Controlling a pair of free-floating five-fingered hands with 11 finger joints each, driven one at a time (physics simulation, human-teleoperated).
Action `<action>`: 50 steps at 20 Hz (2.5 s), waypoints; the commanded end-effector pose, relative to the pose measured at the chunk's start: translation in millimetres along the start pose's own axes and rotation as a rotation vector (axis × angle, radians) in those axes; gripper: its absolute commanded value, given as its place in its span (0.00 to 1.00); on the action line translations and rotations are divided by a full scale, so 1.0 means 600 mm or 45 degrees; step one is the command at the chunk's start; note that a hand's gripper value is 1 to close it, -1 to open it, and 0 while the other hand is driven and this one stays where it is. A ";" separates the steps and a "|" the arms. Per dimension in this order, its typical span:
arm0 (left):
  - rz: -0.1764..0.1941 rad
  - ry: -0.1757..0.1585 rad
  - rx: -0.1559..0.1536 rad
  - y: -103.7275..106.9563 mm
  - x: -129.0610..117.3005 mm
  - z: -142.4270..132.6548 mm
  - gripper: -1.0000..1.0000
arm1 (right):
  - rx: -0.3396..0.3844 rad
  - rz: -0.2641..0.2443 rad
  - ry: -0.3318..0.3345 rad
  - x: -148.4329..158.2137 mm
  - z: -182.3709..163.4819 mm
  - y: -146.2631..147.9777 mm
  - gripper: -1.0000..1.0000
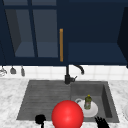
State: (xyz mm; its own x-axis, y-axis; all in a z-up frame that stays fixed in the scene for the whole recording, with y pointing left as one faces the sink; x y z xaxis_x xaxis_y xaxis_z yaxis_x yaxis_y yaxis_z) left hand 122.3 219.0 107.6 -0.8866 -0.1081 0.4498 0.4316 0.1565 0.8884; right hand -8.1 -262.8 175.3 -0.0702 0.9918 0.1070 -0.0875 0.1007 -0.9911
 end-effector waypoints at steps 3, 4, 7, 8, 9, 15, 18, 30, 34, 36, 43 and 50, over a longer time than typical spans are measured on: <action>0.000 0.000 0.000 0.000 0.000 0.000 0.50 | -0.004 -0.001 -0.001 0.005 0.007 0.001 0.00; 0.000 0.000 0.000 0.000 0.000 0.000 0.50 | -0.006 -0.001 -0.001 0.004 0.014 0.001 0.00; 0.000 0.000 0.000 0.000 0.000 0.000 0.50 | -0.006 -0.002 -0.001 0.006 0.015 0.001 0.00; 0.000 0.000 0.000 0.000 0.000 0.000 0.50 | -0.002 -0.002 -0.001 0.005 0.012 0.001 0.00; 0.000 0.000 0.000 0.000 0.000 0.000 0.50 | -0.001 -0.003 -0.001 0.005 0.012 0.001 0.00; 0.000 0.000 0.000 0.000 0.000 0.000 0.50 | 0.001 -0.003 -0.008 0.005 0.004 -0.001 0.00; 0.000 0.000 0.000 0.000 0.000 0.000 0.50 | 0.020 -0.002 -0.014 0.008 -0.010 0.000 0.00; 0.023 -0.001 0.008 0.045 0.001 -0.006 0.00 | -0.017 0.003 -0.002 0.006 -0.004 -0.003 0.50; 0.037 -0.023 -0.039 0.074 0.017 -0.009 0.00 | -0.022 -0.002 -0.001 0.006 -0.005 -0.002 0.50; 0.021 -0.046 -0.057 0.087 0.023 -0.012 0.00 | -0.024 -0.003 0.000 0.006 -0.005 -0.002 0.50; 0.063 -0.083 -0.042 0.094 0.039 -0.022 0.00 | -0.027 -0.007 0.001 0.006 -0.005 -0.002 0.50; 0.031 -0.160 -0.057 0.103 0.024 -0.002 0.00 | -0.028 -0.009 0.002 0.006 -0.005 -0.002 0.50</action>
State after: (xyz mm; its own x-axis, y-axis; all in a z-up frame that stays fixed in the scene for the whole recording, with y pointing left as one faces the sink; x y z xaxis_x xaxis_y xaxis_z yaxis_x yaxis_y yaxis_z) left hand 135.2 220.4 166.9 -0.8682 -0.0758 0.4903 0.4751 0.1577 0.8657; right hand -5.4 -259.2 176.6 -0.0680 0.9912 0.1137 -0.0658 0.1092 -0.9918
